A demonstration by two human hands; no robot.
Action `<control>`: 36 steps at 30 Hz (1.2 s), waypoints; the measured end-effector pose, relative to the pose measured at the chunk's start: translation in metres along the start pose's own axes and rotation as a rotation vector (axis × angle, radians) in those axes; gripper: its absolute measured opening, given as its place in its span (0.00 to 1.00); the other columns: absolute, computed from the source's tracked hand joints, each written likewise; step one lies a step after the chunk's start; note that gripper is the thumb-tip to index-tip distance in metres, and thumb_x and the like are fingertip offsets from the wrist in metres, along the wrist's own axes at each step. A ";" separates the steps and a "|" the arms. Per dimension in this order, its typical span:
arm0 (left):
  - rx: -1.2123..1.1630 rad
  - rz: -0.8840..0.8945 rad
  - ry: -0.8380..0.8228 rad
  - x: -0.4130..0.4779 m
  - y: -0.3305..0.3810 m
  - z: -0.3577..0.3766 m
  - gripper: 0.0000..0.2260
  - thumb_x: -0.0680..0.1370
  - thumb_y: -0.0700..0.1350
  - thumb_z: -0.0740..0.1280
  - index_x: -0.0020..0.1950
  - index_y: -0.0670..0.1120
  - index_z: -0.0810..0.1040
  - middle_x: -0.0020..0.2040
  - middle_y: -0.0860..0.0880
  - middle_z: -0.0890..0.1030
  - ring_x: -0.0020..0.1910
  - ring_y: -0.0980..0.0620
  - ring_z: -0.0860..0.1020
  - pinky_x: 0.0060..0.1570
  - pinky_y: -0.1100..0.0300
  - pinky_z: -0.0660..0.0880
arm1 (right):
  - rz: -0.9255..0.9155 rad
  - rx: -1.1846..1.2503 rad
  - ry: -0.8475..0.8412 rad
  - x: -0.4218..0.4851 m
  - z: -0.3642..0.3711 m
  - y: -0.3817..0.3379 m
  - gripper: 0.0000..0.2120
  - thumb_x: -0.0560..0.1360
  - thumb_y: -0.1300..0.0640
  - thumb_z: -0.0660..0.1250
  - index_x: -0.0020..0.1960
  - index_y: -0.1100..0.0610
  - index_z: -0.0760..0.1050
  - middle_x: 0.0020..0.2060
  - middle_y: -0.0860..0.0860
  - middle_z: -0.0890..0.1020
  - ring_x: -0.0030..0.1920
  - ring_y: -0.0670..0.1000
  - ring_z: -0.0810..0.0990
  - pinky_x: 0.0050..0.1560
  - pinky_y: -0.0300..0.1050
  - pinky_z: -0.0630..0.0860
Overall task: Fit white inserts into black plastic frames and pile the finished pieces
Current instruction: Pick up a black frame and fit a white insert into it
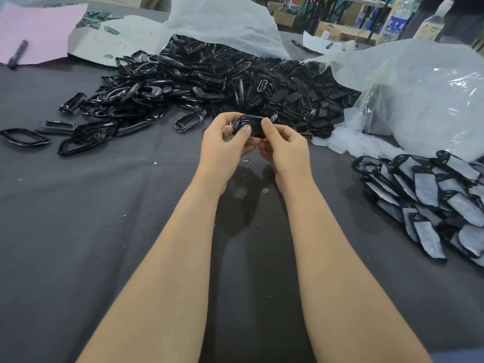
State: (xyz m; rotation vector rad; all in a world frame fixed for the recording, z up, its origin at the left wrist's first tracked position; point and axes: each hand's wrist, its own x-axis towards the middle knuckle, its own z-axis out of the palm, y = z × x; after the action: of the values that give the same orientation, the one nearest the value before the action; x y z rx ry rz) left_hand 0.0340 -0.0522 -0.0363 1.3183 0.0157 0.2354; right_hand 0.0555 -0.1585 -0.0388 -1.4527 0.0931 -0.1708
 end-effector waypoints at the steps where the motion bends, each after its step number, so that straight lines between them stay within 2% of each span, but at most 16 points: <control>1: -0.005 -0.004 0.000 0.000 0.000 0.000 0.09 0.80 0.36 0.64 0.50 0.50 0.75 0.44 0.48 0.81 0.39 0.55 0.83 0.44 0.64 0.79 | 0.002 0.021 -0.013 0.000 -0.001 0.000 0.07 0.76 0.56 0.69 0.41 0.57 0.76 0.31 0.49 0.79 0.28 0.42 0.76 0.32 0.35 0.74; 7: 0.103 0.013 0.000 -0.001 -0.001 0.000 0.07 0.79 0.37 0.65 0.51 0.49 0.76 0.45 0.46 0.82 0.40 0.55 0.84 0.42 0.66 0.79 | -0.063 -0.150 0.015 0.001 -0.004 0.003 0.10 0.75 0.52 0.70 0.39 0.57 0.77 0.30 0.49 0.80 0.28 0.41 0.75 0.33 0.36 0.72; 10: 0.058 -0.014 0.028 0.001 -0.002 -0.001 0.07 0.80 0.36 0.64 0.52 0.47 0.76 0.45 0.46 0.82 0.39 0.56 0.83 0.43 0.66 0.79 | -0.024 -0.056 -0.030 0.000 -0.003 0.001 0.10 0.75 0.53 0.70 0.39 0.57 0.76 0.31 0.50 0.79 0.29 0.42 0.75 0.32 0.35 0.72; 15: -0.067 -0.108 0.050 0.005 -0.002 -0.003 0.11 0.81 0.37 0.63 0.63 0.39 0.73 0.48 0.44 0.80 0.40 0.55 0.82 0.45 0.63 0.80 | 0.103 0.173 -0.207 0.001 -0.006 -0.003 0.10 0.79 0.56 0.65 0.38 0.54 0.76 0.29 0.45 0.80 0.35 0.44 0.79 0.37 0.36 0.76; 18: -0.126 -0.131 0.026 0.004 0.000 -0.004 0.11 0.81 0.38 0.63 0.63 0.39 0.74 0.49 0.45 0.79 0.39 0.56 0.82 0.44 0.63 0.80 | 0.110 0.170 -0.178 0.000 -0.005 -0.002 0.09 0.79 0.57 0.65 0.39 0.55 0.75 0.27 0.44 0.80 0.32 0.43 0.79 0.35 0.35 0.76; 21: -0.058 -0.093 0.036 0.002 0.000 -0.002 0.05 0.81 0.38 0.62 0.56 0.42 0.75 0.46 0.46 0.79 0.38 0.57 0.83 0.43 0.64 0.80 | 0.051 0.045 -0.102 0.002 -0.004 0.001 0.08 0.78 0.57 0.66 0.41 0.56 0.77 0.30 0.47 0.80 0.31 0.43 0.78 0.35 0.36 0.75; 24: 0.183 -0.026 0.083 0.002 -0.004 -0.001 0.06 0.81 0.38 0.63 0.56 0.44 0.75 0.51 0.44 0.81 0.38 0.58 0.83 0.43 0.65 0.80 | -0.067 -0.169 -0.047 0.003 -0.003 0.007 0.07 0.78 0.57 0.67 0.42 0.56 0.79 0.32 0.49 0.81 0.32 0.43 0.78 0.37 0.38 0.76; 26: 0.244 -0.005 0.099 0.001 -0.006 -0.001 0.06 0.80 0.38 0.63 0.56 0.45 0.75 0.51 0.44 0.82 0.39 0.58 0.84 0.44 0.65 0.80 | -0.103 -0.230 -0.040 0.002 -0.003 0.007 0.06 0.77 0.56 0.67 0.42 0.55 0.79 0.32 0.49 0.81 0.32 0.42 0.78 0.37 0.37 0.76; 28: 0.196 -0.028 0.102 0.002 -0.005 -0.002 0.07 0.80 0.37 0.63 0.57 0.43 0.75 0.49 0.45 0.82 0.39 0.58 0.83 0.44 0.65 0.80 | -0.046 -0.147 -0.055 0.002 -0.004 0.005 0.06 0.76 0.56 0.68 0.42 0.55 0.78 0.32 0.48 0.81 0.30 0.41 0.78 0.35 0.35 0.75; 32: -0.050 -0.115 0.049 0.003 -0.001 -0.002 0.05 0.81 0.36 0.63 0.54 0.42 0.76 0.42 0.49 0.81 0.38 0.57 0.83 0.43 0.64 0.80 | 0.159 0.186 -0.153 0.004 -0.008 -0.002 0.06 0.76 0.58 0.69 0.40 0.55 0.76 0.32 0.48 0.78 0.30 0.43 0.76 0.33 0.35 0.74; 36: -0.169 -0.161 -0.003 0.003 0.001 -0.004 0.10 0.80 0.37 0.63 0.62 0.38 0.74 0.44 0.47 0.79 0.37 0.57 0.82 0.45 0.62 0.81 | 0.188 0.242 -0.175 0.004 -0.009 -0.003 0.06 0.76 0.58 0.69 0.41 0.56 0.75 0.33 0.50 0.77 0.30 0.43 0.76 0.33 0.35 0.75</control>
State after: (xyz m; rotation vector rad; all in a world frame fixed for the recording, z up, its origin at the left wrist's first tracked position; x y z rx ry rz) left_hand 0.0366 -0.0476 -0.0357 1.1425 0.0970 0.0947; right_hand 0.0579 -0.1680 -0.0369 -1.2043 0.0636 0.0966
